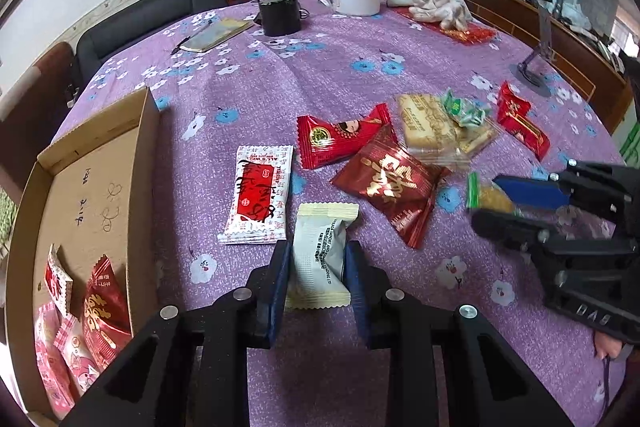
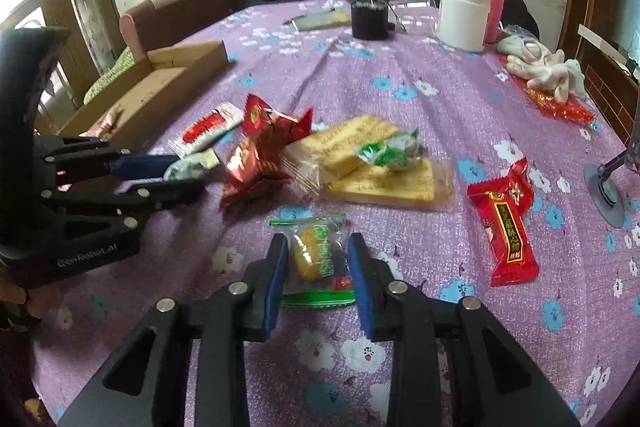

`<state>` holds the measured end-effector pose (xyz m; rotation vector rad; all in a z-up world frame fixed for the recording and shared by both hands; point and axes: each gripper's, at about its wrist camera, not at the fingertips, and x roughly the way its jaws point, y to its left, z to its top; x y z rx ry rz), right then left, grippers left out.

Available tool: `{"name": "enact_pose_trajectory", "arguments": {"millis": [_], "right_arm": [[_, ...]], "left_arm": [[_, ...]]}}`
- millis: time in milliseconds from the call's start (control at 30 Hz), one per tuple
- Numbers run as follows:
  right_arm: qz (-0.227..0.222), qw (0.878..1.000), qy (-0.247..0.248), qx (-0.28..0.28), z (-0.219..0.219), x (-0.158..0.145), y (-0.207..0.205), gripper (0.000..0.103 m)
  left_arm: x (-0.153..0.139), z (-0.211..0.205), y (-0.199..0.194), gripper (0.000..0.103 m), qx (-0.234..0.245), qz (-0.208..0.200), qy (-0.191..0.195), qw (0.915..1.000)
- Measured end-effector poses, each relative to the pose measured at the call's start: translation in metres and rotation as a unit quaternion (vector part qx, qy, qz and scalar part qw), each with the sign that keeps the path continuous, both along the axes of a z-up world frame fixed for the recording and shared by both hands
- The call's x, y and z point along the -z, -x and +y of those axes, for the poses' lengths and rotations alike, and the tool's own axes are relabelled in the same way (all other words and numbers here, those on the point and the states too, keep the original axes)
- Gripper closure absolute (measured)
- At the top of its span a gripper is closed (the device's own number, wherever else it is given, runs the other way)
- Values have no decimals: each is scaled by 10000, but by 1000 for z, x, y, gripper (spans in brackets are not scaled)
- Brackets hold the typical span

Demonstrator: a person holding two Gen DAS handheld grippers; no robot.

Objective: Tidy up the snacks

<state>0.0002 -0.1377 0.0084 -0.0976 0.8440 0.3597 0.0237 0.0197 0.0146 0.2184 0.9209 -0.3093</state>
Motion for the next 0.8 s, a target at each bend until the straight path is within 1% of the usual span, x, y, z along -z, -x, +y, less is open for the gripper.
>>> {"name": "enact_pose_trajectory", "arguments": {"millis": [67,100,133,200,233,300,367,467,800], "right_arm": [[0,10000,40,91,1,0,-2,73],[-12,9997,125,209,2,1,-4,70],[-25,9994,194,275,4,1,-4,63],[4,9971,551,519,10,4,-7,0],[70,9934,795,821,10,6,-11,1],[244,9939,554,922,3,9,-15,0],[260,9930,477,1050,-3,9,-15,0],[209,9925,451,1121,-5,10,-9,0],[206,9925,453,1121,-5,10,-9,0]], "left_arm": [[0,0,0,74,-20,-37,11,10000],[0,0,-1,74,-62,-58,25,10000],[1,1,-1,74,-94,-76,35,9999],[1,0,-1,74,-123,-127,25,9998],[1,0,-1,74,-150,-157,26,9998],[2,-1,0,74,-166,-199,4,9997],[1,-2,0,74,-180,-216,9,9996],[1,-1,0,74,-189,-204,32,9996],[1,-2,0,73,-197,-205,10,9996]]}}
